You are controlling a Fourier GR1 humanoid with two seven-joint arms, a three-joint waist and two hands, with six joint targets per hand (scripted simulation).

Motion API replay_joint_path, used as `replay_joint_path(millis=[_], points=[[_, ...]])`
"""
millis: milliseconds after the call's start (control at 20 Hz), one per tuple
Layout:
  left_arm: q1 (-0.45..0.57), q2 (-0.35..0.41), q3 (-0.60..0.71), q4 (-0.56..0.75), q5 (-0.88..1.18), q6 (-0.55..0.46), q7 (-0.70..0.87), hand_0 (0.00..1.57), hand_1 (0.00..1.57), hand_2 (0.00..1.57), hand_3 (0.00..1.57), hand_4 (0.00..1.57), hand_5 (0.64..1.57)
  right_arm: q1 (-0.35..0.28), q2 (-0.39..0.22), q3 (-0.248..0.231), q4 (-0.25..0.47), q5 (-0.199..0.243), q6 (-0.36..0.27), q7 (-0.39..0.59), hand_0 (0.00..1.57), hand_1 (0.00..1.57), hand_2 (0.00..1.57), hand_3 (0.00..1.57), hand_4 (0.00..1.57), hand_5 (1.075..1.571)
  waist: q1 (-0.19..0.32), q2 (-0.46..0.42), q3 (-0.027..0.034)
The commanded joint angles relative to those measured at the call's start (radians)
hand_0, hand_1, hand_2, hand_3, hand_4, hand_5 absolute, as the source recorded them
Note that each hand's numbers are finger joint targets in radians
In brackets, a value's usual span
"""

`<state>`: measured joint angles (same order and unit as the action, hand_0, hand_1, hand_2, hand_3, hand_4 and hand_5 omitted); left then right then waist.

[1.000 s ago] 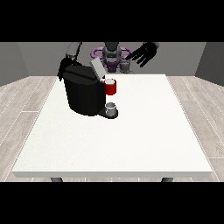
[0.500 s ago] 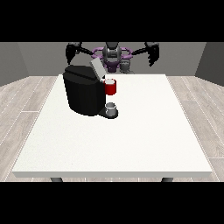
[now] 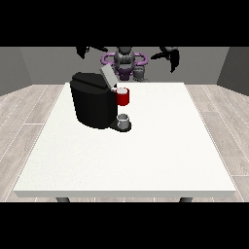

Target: Insert the coffee pod into the coffee machine and close the lid

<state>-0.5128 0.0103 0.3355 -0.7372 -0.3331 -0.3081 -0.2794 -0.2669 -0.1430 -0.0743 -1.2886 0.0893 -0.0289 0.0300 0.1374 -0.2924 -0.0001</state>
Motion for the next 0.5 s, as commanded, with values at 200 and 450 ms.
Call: replay_joint_path(millis=[200,450], points=[[0.059,-0.01,-0.099,-0.205,0.103,-0.033,0.066,0.0,0.0,0.0,0.0,0.39,1.571,-0.116,-0.043,-0.097,0.1,-0.052,-0.004,0.015,0.0,0.0,0.0,0.0,0.17,1.571,0.085,0.094,0.0006],[0.136,-0.01,-0.186,-0.289,0.151,0.04,0.065,0.0,0.0,0.0,0.0,0.36,1.571,-0.179,-0.039,-0.142,0.145,-0.146,0.044,0.072,0.0,0.0,0.0,0.0,0.09,1.571,0.07,0.133,0.0005]])
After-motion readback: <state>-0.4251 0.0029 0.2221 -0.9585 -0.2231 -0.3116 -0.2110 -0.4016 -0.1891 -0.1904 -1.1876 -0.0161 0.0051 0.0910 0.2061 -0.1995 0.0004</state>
